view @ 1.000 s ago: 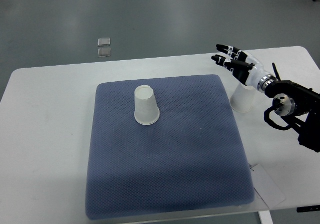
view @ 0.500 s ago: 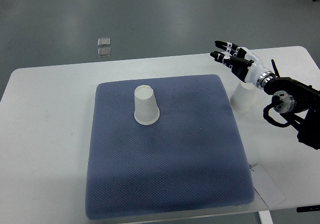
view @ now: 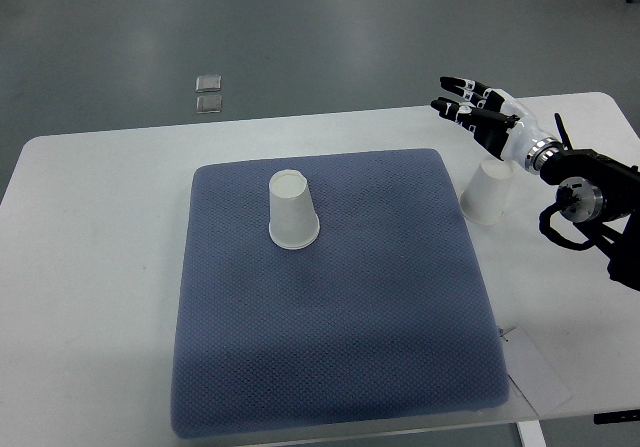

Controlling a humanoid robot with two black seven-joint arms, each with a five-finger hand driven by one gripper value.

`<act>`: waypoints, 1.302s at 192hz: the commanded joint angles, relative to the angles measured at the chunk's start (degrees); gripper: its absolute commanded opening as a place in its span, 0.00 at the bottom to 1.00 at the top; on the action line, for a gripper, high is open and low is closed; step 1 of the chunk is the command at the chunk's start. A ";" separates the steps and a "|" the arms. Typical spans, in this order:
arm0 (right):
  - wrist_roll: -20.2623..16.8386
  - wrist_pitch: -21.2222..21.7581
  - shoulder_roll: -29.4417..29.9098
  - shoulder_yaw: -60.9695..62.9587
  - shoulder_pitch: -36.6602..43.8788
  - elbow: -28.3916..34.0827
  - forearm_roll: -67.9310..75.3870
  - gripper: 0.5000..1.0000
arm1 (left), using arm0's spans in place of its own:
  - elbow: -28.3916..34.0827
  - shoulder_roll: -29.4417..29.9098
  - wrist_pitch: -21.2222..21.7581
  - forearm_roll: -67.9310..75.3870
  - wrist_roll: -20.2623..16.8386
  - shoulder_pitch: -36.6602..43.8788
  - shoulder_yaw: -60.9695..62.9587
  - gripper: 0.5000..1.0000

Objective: Stack paper cups
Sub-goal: 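Move the right hand toward the white paper cup beside the pad, then lower the right hand around the upside-down cup beside the pad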

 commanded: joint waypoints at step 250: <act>10.06 -7.91 -17.69 -11.88 5.90 10.28 -74.03 0.82 | 0.00 0.00 0.00 -0.01 -0.01 0.00 -0.06 1.00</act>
